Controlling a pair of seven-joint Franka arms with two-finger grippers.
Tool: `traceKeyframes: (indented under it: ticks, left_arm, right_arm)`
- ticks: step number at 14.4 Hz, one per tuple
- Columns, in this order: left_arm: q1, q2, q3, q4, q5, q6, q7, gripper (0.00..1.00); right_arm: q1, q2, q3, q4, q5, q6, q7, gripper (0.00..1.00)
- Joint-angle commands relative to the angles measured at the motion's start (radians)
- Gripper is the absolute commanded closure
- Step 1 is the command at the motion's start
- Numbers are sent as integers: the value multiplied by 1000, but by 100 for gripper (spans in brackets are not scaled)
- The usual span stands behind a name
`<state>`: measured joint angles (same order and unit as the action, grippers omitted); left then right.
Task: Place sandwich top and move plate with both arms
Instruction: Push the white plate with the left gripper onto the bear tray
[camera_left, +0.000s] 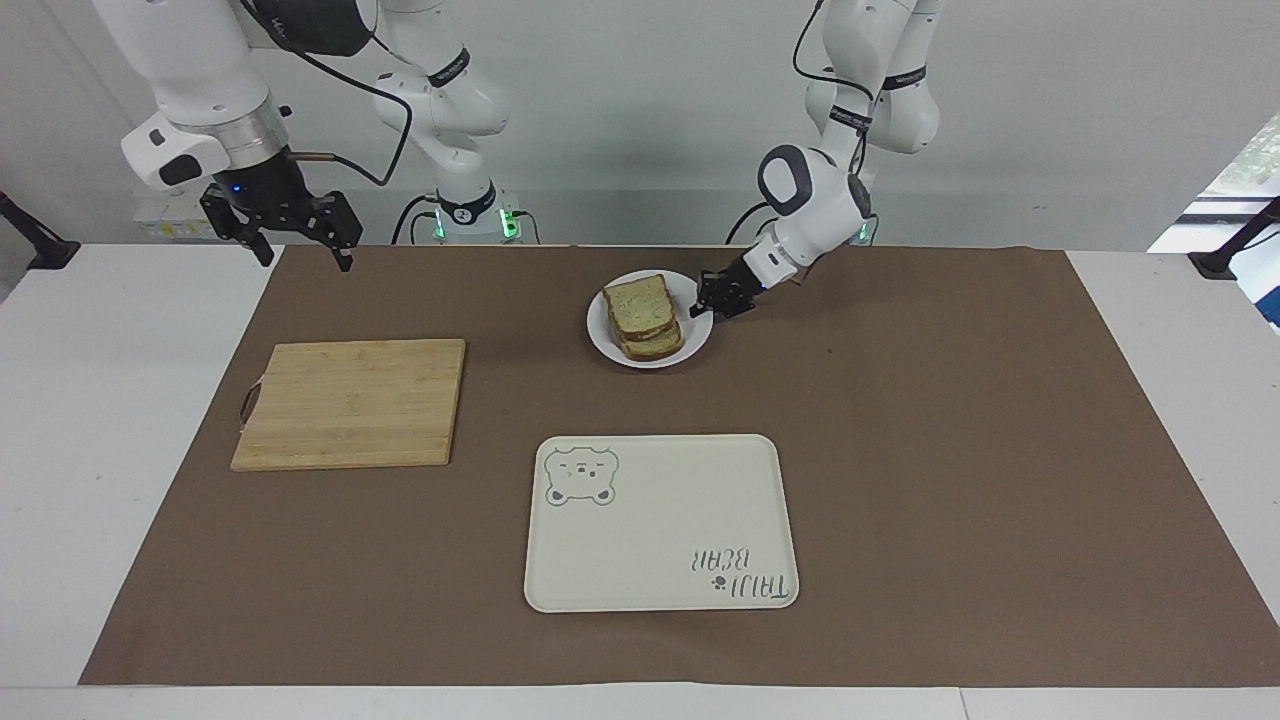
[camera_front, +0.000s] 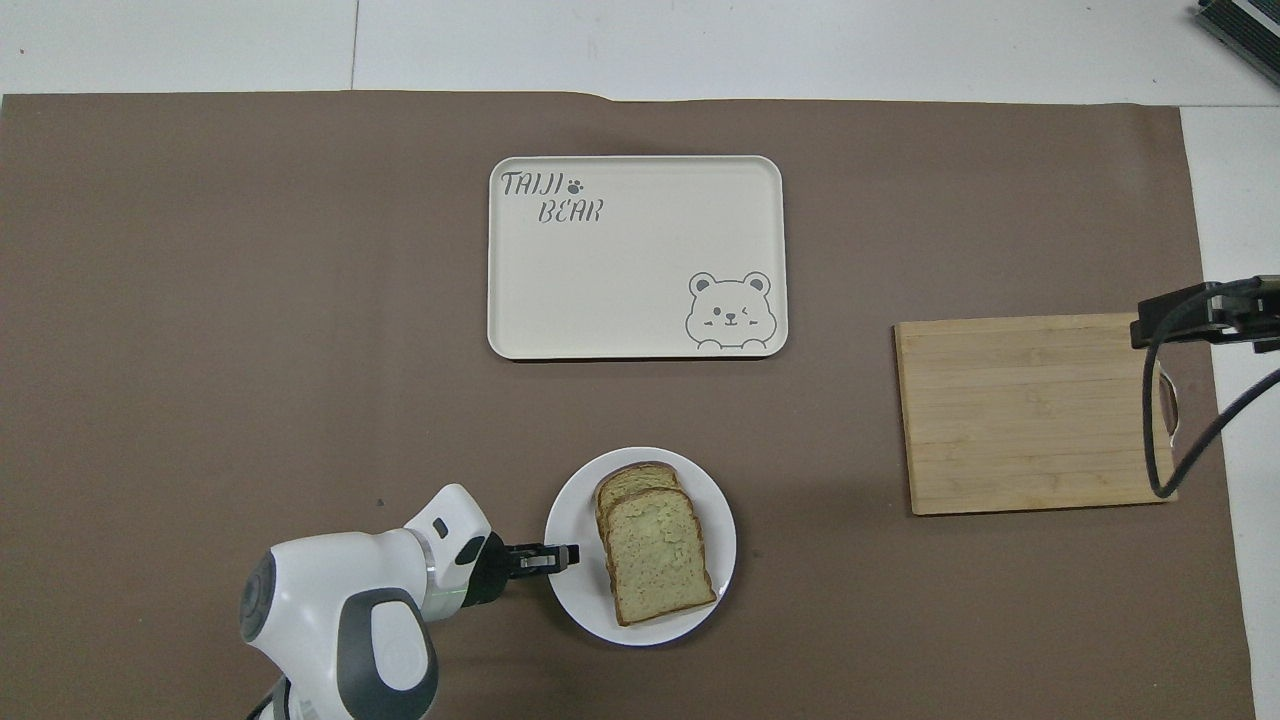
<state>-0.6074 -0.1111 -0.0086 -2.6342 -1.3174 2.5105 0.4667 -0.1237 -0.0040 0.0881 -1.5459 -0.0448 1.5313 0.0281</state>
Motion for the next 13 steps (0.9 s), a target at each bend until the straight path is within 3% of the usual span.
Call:
traceKeyframes:
  ticks: [1,4,7,13]
  left_arm:
    - [161,-1,-1,37,-49,-174,105,100]
    - [260,39,-1,118,-166,-263,217,100]
    - [362,105,-1,230,-175,-378,259,100]
    - [379,316,1,549,-163,-343,248,100]
  right_arm:
    - [-2,-1,7,0,-12,-2,10,0]
    - [-2,-1,7,0,-12,-2,10,0]
    - [-2,-1,7,0,-12,-2,10,0]
    - [-2,-1,7,0,-12,-2,10,0]
